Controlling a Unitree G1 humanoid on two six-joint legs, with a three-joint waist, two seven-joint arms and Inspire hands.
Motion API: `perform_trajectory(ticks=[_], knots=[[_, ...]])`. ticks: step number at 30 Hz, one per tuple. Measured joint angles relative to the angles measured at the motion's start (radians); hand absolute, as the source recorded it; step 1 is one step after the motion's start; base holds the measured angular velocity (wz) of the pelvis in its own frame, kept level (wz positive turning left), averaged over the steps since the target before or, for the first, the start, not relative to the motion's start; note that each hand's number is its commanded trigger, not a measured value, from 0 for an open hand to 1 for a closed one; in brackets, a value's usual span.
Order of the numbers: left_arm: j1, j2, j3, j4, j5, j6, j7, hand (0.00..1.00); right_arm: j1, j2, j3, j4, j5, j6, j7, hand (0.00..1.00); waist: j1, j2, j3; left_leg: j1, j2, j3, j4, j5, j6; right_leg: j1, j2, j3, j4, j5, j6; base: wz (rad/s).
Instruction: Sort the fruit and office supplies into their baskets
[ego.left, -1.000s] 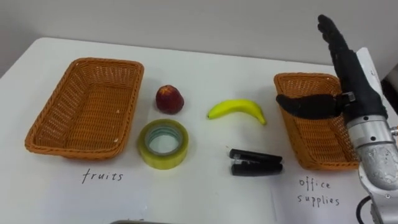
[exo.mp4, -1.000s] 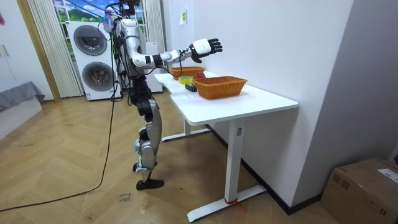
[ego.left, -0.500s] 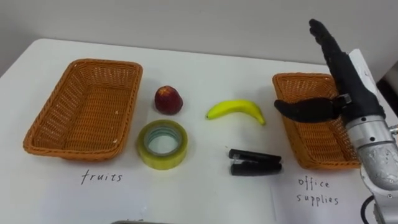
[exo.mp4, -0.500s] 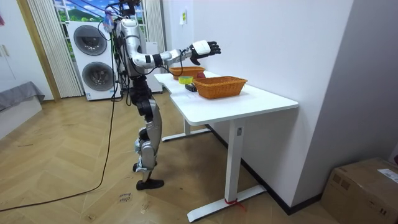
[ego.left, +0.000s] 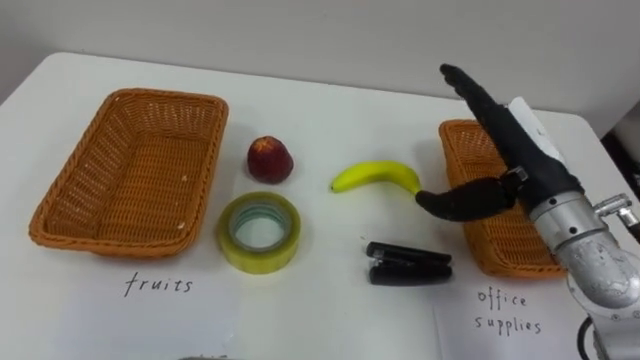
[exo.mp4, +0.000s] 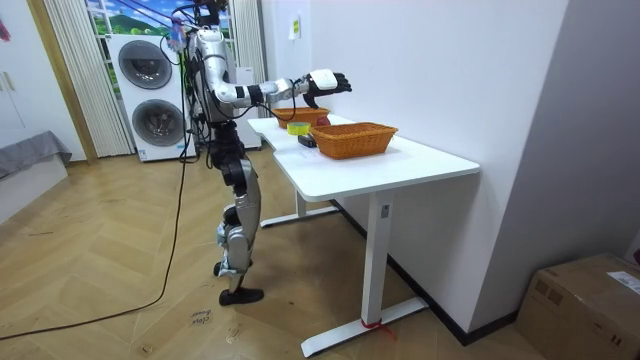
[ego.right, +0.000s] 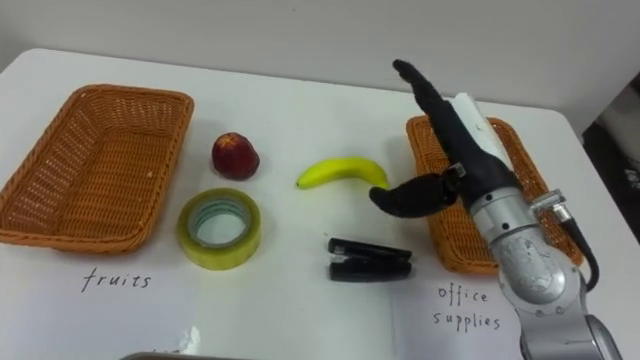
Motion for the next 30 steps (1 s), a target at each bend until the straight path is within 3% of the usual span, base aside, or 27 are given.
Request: perform_trajectory(ticks=[16,24,30], knots=[[0.001,0.017,-0.018,0.0,0.001,-0.002,-0.021,0.0,0.0,0.0,0.002,0.0,-0.061,0.003,0.106,0.0,0.002,-0.014,0.001,0.003,0.002,0.006,0.0,0.0,0.0,0.002,0.003,0.004,0.001,0.002,-0.001,0.0],[-0.004,0.034,-0.05,-0.009,0.001,-0.002,-0.023,0.0,0.021,-0.019,0.056,0.004,-0.148,0.026,0.186,0.0,0.024,-0.02,0.0032,0.001,0.001,0.007,0.001,0.0,0.0,-0.002,0.002,0.006,-0.005,0.004,-0.001,0.0],[-0.005,0.038,-0.055,-0.016,0.0,-0.001,-0.041,0.0,0.051,-0.022,0.086,0.006,-0.172,0.065,0.27,0.0,0.033,-0.024,0.0044,0.0,0.001,0.005,0.0,0.0,0.0,-0.001,0.003,0.005,-0.014,0.006,0.0,0.01]])
